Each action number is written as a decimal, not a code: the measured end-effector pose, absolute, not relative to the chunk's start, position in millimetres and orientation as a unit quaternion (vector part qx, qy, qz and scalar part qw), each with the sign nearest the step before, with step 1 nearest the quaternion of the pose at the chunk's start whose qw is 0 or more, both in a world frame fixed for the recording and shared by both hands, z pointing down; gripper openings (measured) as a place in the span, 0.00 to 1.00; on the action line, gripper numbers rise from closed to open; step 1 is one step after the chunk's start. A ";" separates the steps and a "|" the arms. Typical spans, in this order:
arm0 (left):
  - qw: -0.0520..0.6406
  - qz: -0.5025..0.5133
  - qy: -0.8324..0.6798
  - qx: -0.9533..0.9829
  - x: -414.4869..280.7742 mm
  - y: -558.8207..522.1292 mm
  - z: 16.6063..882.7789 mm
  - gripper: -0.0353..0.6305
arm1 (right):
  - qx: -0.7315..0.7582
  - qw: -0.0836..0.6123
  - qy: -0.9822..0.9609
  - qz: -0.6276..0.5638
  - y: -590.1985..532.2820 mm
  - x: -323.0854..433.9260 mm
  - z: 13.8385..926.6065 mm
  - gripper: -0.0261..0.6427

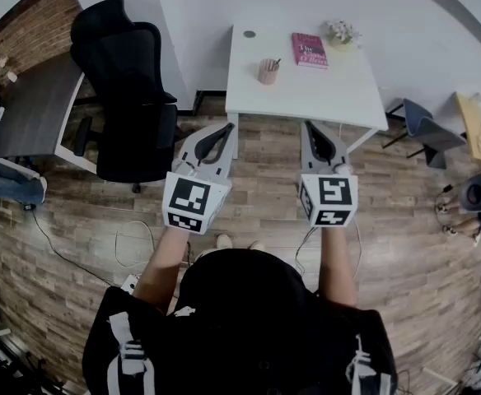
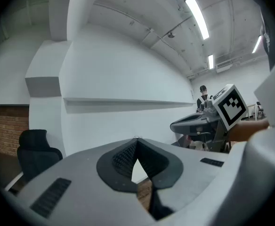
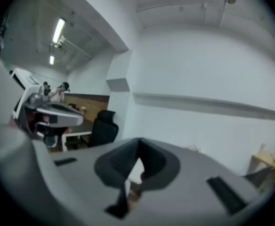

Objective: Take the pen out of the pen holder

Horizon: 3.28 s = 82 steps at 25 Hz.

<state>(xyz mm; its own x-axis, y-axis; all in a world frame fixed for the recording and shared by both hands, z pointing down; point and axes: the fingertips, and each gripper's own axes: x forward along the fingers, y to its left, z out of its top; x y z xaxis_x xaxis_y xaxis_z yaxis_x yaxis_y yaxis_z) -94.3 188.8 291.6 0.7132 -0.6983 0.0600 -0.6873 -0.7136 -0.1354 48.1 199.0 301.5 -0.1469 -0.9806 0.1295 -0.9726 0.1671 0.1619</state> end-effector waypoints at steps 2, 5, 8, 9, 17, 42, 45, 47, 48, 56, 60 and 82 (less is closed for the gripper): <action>0.052 -0.054 0.375 -0.924 -92.8 188.4 291.9 0.08 | 0.646 0.097 -0.757 -0.015 198.4 50.0 301.4 0.09; 0.051 -0.054 0.376 -0.924 -89.1 189.9 292.2 0.08 | 0.643 0.091 -0.760 -0.010 199.7 53.1 302.2 0.09; 0.051 -0.056 0.377 -0.923 -82.1 192.2 293.7 0.08 | 0.641 0.091 -0.762 -0.009 201.7 59.2 304.2 0.09; 0.051 -0.057 0.378 -0.922 -79.2 193.7 294.3 0.08 | 0.639 0.090 -0.763 -0.008 202.8 61.6 305.2 0.09; 0.046 -0.068 0.392 -0.917 -64.6 209.8 310.7 0.08 | 0.626 0.099 -0.774 0.004 212.6 77.3 327.3 0.09; 0.028 -0.076 0.380 -0.921 -29.1 153.9 339.8 0.08 | 0.603 0.134 -0.786 0.030 152.2 101.8 369.3 0.09; 0.027 -0.075 0.376 -0.923 -26.1 123.9 339.6 0.08 | 0.605 0.131 -0.785 0.031 123.8 103.5 367.7 0.09; 0.025 -0.075 0.374 -0.924 -24.2 105.1 339.9 0.08 | 0.606 0.131 -0.784 0.033 106.6 104.6 367.7 0.09; 0.024 -0.075 0.373 -0.924 -23.6 96.2 340.1 0.08 | 0.606 0.131 -0.784 0.033 98.2 105.0 367.6 0.09; 0.015 -0.068 0.376 -0.924 -29.4 27.3 337.3 0.08 | 0.607 0.143 -0.782 0.028 29.4 100.5 360.7 0.09; 0.014 -0.069 0.372 -0.926 -32.4 -8.7 335.0 0.08 | 0.607 0.146 -0.780 0.028 -8.5 97.9 356.7 0.09; -0.018 -0.082 0.335 -0.938 -60.2 -144.2 355.9 0.08 | 0.629 0.172 -0.755 0.072 -128.9 69.7 384.2 0.09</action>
